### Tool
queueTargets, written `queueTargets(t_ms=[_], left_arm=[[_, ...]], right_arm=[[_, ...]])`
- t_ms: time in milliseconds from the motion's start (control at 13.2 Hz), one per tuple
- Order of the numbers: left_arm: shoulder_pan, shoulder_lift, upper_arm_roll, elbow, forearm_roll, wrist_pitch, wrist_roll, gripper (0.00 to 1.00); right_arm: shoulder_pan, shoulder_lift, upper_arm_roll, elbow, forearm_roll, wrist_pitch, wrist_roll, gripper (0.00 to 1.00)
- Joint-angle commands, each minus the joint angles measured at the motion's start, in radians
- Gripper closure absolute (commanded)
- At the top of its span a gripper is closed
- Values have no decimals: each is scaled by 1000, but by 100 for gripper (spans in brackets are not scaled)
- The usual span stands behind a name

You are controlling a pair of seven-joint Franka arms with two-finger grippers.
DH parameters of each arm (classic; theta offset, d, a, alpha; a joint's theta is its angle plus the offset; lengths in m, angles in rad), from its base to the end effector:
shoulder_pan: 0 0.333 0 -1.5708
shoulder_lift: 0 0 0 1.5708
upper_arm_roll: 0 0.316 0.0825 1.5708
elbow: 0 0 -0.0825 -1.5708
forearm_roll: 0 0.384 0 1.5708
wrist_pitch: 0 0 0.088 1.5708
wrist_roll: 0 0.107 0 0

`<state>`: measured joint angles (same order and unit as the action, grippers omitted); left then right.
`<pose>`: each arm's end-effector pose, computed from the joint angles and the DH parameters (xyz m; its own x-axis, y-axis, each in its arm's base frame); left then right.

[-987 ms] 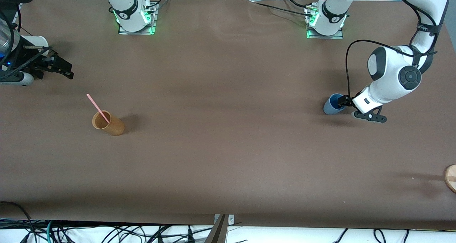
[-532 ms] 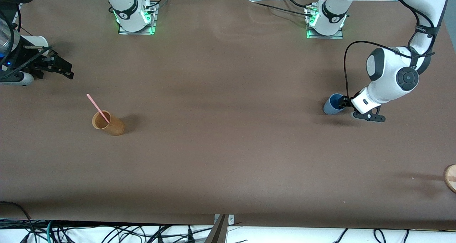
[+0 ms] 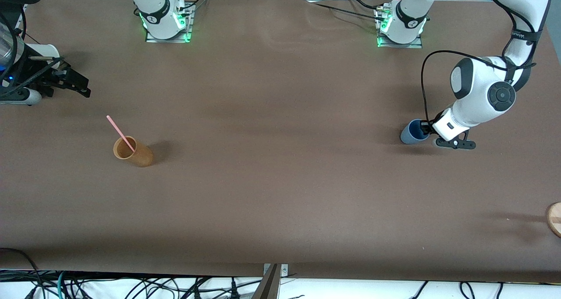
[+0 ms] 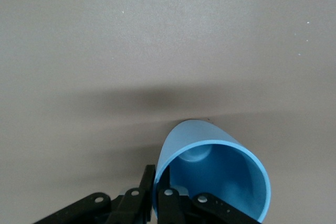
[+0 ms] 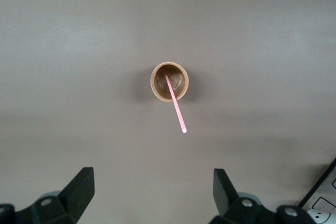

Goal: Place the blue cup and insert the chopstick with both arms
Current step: 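Carry the blue cup with the left gripper while the right gripper grasps chopstick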

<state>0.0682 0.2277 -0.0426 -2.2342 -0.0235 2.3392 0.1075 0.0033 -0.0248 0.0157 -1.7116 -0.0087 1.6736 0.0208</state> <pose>0.5313 0.0131 0.2586 0.9907 -0.0658 -0.1191 -0.0617 -0.9974 0.0374 0.5521 0.0097 0.5803 0.9999 -0.0009 -0.0130 -0.0008 -1.0000 0.0093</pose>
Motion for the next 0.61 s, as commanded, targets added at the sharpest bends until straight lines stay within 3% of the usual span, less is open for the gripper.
queueTargets(t_ms=[0,304,532], left_arm=[[-16,-36,-2,91,2,-160,-25,100],[-115,-41,-20,244,-21,-287,-133,100],[-169,-18,-141,355,-19,-299,-352,100]], right_arm=[[-5,-3,3,9,-7,-9,-16,0],[-5,-1,1,9,-4,-5,-16,0],[-5,9,1,18,-7,1,-18,0]])
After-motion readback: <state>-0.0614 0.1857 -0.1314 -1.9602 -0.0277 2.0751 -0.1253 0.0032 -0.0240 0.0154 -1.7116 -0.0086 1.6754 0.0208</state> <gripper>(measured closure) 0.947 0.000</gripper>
